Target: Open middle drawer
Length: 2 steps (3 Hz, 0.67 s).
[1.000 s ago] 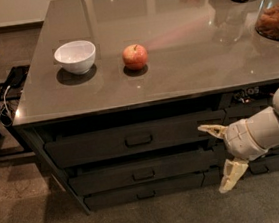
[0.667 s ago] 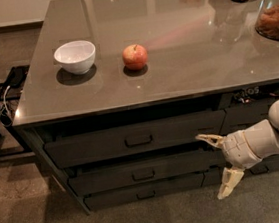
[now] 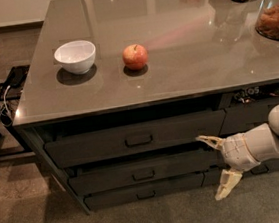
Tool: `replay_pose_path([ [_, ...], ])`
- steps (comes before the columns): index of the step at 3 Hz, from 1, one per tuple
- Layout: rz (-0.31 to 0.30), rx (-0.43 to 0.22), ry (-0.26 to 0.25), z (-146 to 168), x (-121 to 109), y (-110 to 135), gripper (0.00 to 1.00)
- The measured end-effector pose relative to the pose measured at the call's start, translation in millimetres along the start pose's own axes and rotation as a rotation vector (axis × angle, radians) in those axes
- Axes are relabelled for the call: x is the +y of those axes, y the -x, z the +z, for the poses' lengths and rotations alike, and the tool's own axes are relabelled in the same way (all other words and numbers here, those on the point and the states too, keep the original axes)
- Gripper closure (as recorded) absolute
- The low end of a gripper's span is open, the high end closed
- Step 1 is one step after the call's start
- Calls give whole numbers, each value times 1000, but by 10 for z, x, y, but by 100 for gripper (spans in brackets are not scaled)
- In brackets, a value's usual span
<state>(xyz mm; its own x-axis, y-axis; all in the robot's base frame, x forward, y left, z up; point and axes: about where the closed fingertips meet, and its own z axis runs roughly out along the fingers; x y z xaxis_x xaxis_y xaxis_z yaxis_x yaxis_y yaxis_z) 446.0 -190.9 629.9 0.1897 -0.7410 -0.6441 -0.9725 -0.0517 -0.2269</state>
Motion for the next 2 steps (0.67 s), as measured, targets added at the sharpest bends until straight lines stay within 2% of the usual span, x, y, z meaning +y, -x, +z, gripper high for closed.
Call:
replay_pose_path([
  [1,49,9,-31,289,-42,-204,0],
  [2,98,-29,-94,567,-185,-471,0],
])
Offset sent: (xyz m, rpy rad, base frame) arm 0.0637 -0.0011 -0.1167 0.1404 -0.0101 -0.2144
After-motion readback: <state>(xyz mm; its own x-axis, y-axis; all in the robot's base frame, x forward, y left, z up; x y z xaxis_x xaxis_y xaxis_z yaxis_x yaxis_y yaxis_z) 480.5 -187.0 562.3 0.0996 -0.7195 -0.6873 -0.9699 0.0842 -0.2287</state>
